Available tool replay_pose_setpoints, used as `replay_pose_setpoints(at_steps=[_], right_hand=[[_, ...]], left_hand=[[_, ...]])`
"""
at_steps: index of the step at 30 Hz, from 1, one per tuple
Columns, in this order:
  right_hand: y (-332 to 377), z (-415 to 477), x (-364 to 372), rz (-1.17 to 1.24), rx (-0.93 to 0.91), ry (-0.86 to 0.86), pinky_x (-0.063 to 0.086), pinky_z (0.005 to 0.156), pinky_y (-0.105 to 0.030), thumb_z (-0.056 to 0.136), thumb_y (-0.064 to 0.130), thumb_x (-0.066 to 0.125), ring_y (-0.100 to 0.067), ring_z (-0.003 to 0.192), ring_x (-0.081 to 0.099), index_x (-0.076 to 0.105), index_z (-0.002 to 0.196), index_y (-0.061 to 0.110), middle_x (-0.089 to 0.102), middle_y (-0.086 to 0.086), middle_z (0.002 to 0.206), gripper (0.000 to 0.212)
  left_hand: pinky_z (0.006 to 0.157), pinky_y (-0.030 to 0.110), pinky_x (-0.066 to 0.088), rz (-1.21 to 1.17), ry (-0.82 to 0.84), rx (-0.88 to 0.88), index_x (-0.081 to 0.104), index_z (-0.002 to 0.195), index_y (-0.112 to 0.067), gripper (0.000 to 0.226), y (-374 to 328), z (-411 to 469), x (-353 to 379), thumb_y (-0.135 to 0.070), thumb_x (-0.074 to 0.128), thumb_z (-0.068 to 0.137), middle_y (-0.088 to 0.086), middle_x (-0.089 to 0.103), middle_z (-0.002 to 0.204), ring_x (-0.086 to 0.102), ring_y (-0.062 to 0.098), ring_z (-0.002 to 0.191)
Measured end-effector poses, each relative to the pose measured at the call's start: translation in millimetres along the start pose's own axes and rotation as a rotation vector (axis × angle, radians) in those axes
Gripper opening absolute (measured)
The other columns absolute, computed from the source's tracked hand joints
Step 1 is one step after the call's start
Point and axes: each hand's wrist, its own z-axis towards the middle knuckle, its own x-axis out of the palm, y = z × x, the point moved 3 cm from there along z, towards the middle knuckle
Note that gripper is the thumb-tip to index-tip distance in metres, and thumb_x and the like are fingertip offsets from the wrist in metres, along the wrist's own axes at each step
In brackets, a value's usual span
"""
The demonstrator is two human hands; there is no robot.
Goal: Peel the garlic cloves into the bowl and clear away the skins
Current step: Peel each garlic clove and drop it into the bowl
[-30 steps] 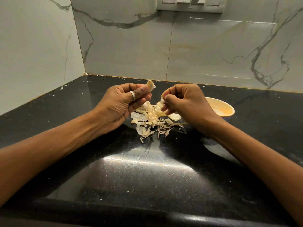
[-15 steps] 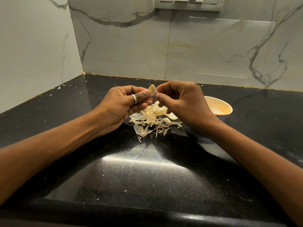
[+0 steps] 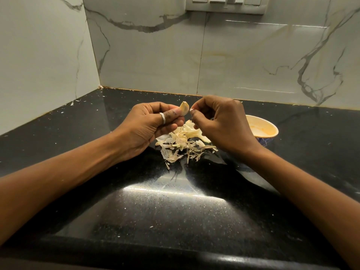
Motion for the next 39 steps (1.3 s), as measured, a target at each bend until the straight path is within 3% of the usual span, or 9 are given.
replay_pose_setpoints(at_steps=[4, 7, 13, 18, 22, 28, 34, 39], right_hand=[[0.7, 0.0, -2.0, 0.002, -0.025, -0.016, 0.060, 0.067, -0.037, 0.089, 0.015, 0.070, -0.013, 0.074, 0.070, 0.074, 0.102, 0.008, 0.073, 0.001, 0.082, 0.015], [6.3, -0.1, -1.9, -0.078, -0.129, -0.030, 0.057, 0.072, -0.032, 0.087, 0.018, 0.071, -0.011, 0.074, 0.069, 0.076, 0.100, 0.008, 0.074, 0.000, 0.084, 0.016], [3.5, 0.5, -0.1, -0.139, -0.146, -0.035, 0.057, 0.071, -0.033, 0.089, 0.012, 0.071, -0.012, 0.072, 0.067, 0.077, 0.094, 0.008, 0.074, 0.000, 0.083, 0.009], [2.5, 0.2, 1.9, 0.090, 0.000, 0.038, 0.061, 0.062, -0.038, 0.094, 0.018, 0.069, -0.015, 0.074, 0.073, 0.077, 0.098, 0.011, 0.074, 0.003, 0.081, 0.011], [-0.5, 0.9, 2.6, 0.149, 0.031, 0.061, 0.063, 0.062, -0.037, 0.097, 0.015, 0.068, -0.015, 0.073, 0.074, 0.078, 0.099, 0.011, 0.075, 0.000, 0.082, 0.011], [-0.6, 1.4, 3.0, 0.125, 0.004, 0.069, 0.061, 0.065, -0.041, 0.095, 0.015, 0.070, -0.016, 0.072, 0.072, 0.080, 0.098, 0.015, 0.076, 0.002, 0.084, 0.011], [1.0, -0.2, 2.1, 0.049, -0.071, 0.076, 0.059, 0.065, -0.045, 0.092, 0.014, 0.071, -0.017, 0.071, 0.071, 0.080, 0.094, 0.016, 0.074, 0.003, 0.079, 0.010], [4.2, -0.7, 2.9, -0.086, -0.159, 0.068, 0.056, 0.063, -0.042, 0.091, 0.020, 0.067, -0.016, 0.066, 0.068, 0.080, 0.091, 0.013, 0.073, 0.000, 0.075, 0.015]], left_hand=[[0.060, 0.015, 0.057, -0.010, -0.020, 0.006, 0.070, 0.096, -0.002, 0.026, 0.0, 0.6, 0.4, -0.015, 0.073, 0.075, 0.013, 0.075, 0.082, 0.073, 0.013, 0.073], [0.060, 0.015, 0.057, -0.006, -0.021, 0.002, 0.070, 0.096, -0.002, 0.025, 0.1, 0.5, 0.8, -0.015, 0.072, 0.075, 0.013, 0.075, 0.081, 0.073, 0.013, 0.073], [0.060, 0.014, 0.057, 0.006, -0.024, 0.010, 0.069, 0.097, -0.001, 0.028, -0.5, -0.5, 1.7, -0.015, 0.072, 0.073, 0.012, 0.076, 0.081, 0.074, 0.013, 0.074], [0.062, 0.017, 0.058, 0.116, -0.026, 0.040, 0.069, 0.096, -0.004, 0.025, -0.9, -2.8, 2.4, -0.016, 0.074, 0.075, 0.013, 0.077, 0.086, 0.075, 0.015, 0.080], [0.065, 0.021, 0.059, 0.236, 0.013, 0.066, 0.069, 0.108, -0.005, 0.031, -1.0, -4.9, 3.6, -0.015, 0.075, 0.080, 0.015, 0.077, 0.096, 0.076, 0.019, 0.085], [0.065, 0.025, 0.061, 0.354, 0.033, 0.112, 0.073, 0.112, -0.012, 0.024, 0.7, -5.4, 5.2, -0.010, 0.073, 0.088, 0.006, 0.078, 0.094, 0.074, 0.014, 0.080], [0.057, 0.026, 0.059, 0.515, -0.004, 0.202, 0.076, 0.105, -0.010, 0.019, 2.1, -4.4, 0.4, -0.012, 0.076, 0.086, 0.017, 0.074, 0.090, 0.068, 0.014, 0.069], [0.059, 0.025, 0.058, 0.606, -0.005, 0.251, 0.076, 0.107, -0.005, 0.020, 4.5, -2.8, -1.5, -0.007, 0.076, 0.087, 0.014, 0.076, 0.086, 0.070, 0.018, 0.069]])
